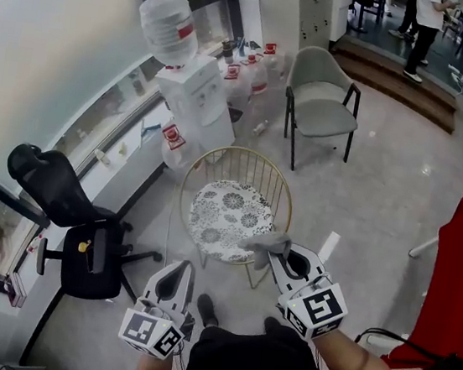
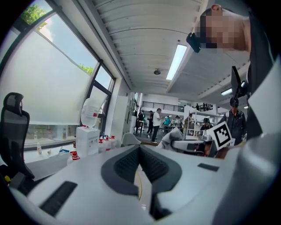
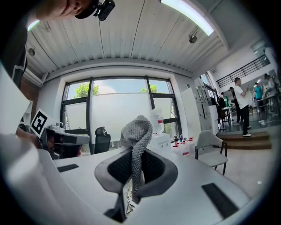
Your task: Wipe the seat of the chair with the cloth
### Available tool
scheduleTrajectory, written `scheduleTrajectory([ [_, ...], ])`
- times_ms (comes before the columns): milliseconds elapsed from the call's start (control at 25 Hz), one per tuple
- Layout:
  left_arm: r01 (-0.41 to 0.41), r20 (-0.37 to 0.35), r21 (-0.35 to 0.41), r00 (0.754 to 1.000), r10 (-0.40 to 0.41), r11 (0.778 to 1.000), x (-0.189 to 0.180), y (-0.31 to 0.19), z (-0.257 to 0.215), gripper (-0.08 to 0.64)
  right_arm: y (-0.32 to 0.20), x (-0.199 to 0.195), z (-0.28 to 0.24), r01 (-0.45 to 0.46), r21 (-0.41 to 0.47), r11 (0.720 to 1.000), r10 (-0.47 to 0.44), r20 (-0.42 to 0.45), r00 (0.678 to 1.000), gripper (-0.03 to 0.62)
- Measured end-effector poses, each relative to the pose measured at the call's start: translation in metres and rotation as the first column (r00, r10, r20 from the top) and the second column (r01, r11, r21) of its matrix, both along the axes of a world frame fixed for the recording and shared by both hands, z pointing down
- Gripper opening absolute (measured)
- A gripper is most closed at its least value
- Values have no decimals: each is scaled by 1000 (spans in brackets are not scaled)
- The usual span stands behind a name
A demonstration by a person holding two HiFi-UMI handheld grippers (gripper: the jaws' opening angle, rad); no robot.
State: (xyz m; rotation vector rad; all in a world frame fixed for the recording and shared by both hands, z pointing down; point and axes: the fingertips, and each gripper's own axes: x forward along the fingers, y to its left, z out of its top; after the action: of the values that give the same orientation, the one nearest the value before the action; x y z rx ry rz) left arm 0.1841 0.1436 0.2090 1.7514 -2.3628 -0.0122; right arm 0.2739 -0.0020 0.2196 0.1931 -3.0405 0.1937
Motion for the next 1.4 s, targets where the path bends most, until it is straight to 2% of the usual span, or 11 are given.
scheduleTrajectory([
  [160,-91,-13,6,996,91,996,-41,-6,1,8,1,-28,1,-97,-9,995,97,-14,995,28],
  [400,-206,-29,25,978,207,978,-109,3,4,8,16,-82,8,-226,-16,974,224,-56,973,28],
  [480,-229,-19,22,973,229,973,-136,9,5,8,22,-103,12,-259,-20,966,257,-67,964,28],
  [680,-256,-49,21,965,256,967,-189,16,16,8,30,-143,17,-325,-12,945,323,-95,942,28],
  [880,-320,-60,22,945,321,947,-218,18,23,8,36,-168,26,-393,-22,919,388,-120,914,28],
  [1040,-339,-91,16,936,339,941,-234,16,37,8,39,-184,36,-414,-27,910,406,-148,902,28],
  [1240,-350,-124,-7,930,346,937,-240,-2,59,8,34,-195,56,-384,-27,923,373,-182,910,28],
  [1400,-330,-154,-51,935,319,942,-244,-17,78,8,24,-203,75,-368,-28,929,355,-208,911,28],
])
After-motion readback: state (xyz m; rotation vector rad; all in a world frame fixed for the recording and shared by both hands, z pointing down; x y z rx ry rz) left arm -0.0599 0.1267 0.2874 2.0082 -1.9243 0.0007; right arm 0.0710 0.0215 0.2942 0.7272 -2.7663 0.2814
